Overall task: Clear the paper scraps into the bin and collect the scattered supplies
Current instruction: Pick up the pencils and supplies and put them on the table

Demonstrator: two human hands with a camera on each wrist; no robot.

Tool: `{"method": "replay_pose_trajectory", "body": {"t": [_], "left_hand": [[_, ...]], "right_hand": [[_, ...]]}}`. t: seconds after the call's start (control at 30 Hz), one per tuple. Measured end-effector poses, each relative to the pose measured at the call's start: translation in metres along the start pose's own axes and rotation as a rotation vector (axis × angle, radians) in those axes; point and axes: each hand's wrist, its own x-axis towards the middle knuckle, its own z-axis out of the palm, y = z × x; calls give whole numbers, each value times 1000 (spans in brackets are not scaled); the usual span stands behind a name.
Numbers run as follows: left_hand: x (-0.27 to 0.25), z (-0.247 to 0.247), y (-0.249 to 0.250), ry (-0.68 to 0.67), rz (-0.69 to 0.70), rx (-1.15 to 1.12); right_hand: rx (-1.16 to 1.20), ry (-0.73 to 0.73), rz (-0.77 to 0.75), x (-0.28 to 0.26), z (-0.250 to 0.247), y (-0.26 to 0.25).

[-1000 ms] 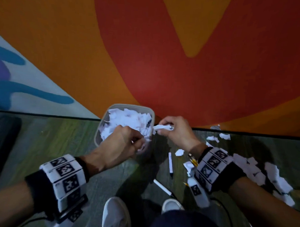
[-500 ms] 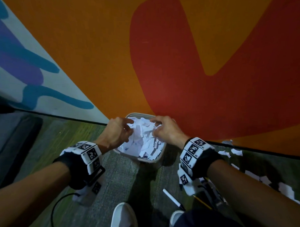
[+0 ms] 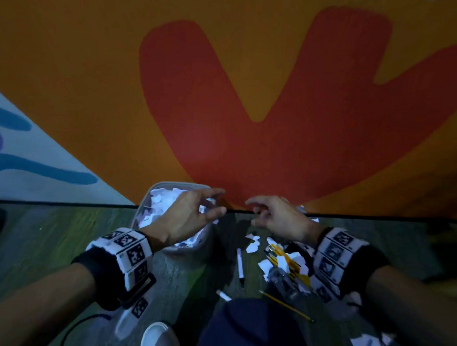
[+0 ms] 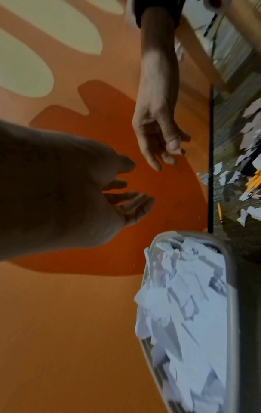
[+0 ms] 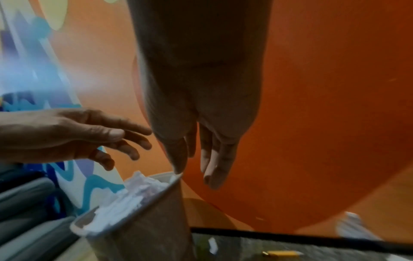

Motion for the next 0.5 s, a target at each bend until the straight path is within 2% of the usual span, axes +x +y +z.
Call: {"method": "replay_pose_trajectory", "body": {"t": [0.1,0.23,0.33,0.5], "left_hand": [[9,27,9,-91,38,54],[26,78,13,-270,-4,15],[37,118,9,-323,-25,47],[60,182,1,-381,-82,-29]], "right_hand": [[1,-63,72,-36,-15,45],[-47,-7,131,-64,-21,115],[-12,-13,239,-79,-15,163],[7,-66,368,-92,12,226]]}}
